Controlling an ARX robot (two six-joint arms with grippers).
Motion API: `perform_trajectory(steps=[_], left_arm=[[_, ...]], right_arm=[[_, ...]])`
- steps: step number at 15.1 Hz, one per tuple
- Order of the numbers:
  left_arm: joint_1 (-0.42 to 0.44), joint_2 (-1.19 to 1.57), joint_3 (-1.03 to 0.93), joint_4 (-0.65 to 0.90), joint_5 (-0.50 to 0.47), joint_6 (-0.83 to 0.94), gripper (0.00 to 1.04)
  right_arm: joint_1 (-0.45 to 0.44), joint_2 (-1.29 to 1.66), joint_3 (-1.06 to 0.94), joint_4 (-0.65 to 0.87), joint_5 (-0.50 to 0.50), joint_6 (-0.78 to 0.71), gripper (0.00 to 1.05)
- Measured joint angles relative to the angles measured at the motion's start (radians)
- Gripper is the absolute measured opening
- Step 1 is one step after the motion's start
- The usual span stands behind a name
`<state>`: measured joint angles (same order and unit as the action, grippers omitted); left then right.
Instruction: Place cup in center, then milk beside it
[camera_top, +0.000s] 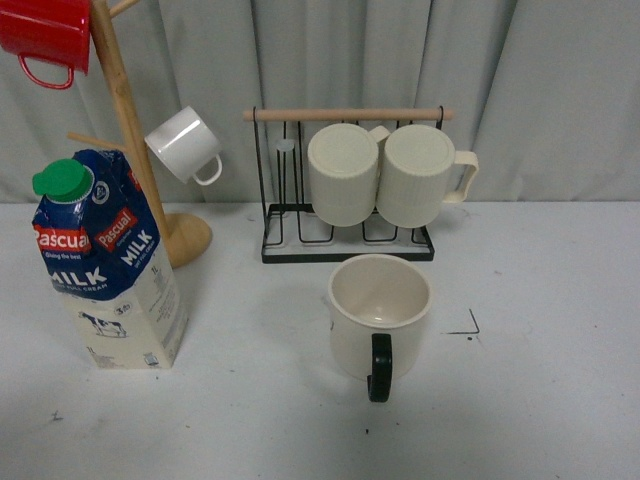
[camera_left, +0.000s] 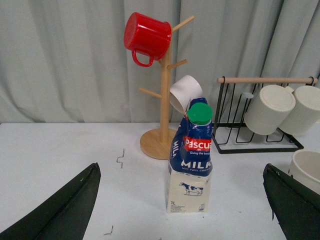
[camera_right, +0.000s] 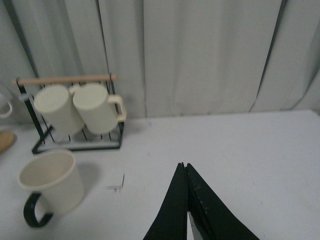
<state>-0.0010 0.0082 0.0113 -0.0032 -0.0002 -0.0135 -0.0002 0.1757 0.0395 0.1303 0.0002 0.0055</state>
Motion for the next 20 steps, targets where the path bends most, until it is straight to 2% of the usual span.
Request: perform_trajectory(steps=[1, 2, 9, 10, 16, 17, 18, 19, 20], left_arm=[[0.000, 0.000, 0.000, 0.000, 0.000, 0.000, 0.98], [0.000, 0.000, 0.000, 0.000, -0.002, 0.000, 0.98], [0.000, 0.000, 0.000, 0.000, 0.000, 0.000, 0.98], [0.000, 0.000, 0.000, 0.000, 0.000, 0.000, 0.98], [0.000, 0.000, 0.000, 0.000, 0.000, 0.000, 0.98], [0.008, 0.014, 0.017, -0.066, 0.018, -0.008, 0.98], [0.040, 0.155, 0.126, -0.298, 0.111, -0.044, 0.98], [0.030, 0.339, 0.251, -0.402, 0.133, -0.078, 0.98], [-0.018, 0.425, 0.342, -0.326, 0.150, -0.087, 0.98]], right_arm=[[0.000, -0.091, -0.019, -0.101, 0.000, 0.000, 0.02], [0.000, -0.171, -0.027, -0.134, -0.001, -0.002, 0.02], [0.000, -0.171, -0.027, -0.134, 0.000, -0.002, 0.02], [0.000, -0.171, -0.027, -0.134, 0.000, -0.003, 0.08], [0.000, -0.171, -0.027, -0.134, 0.000, -0.003, 0.81], [0.000, -0.171, -0.027, -0.134, 0.000, -0.003, 0.94], [0.000, -0.171, -0.027, -0.134, 0.000, -0.003, 1.00], [0.000, -0.171, -0.027, -0.133, -0.001, -0.003, 0.97], [0.000, -0.171, -0.027, -0.134, 0.000, -0.003, 0.98]])
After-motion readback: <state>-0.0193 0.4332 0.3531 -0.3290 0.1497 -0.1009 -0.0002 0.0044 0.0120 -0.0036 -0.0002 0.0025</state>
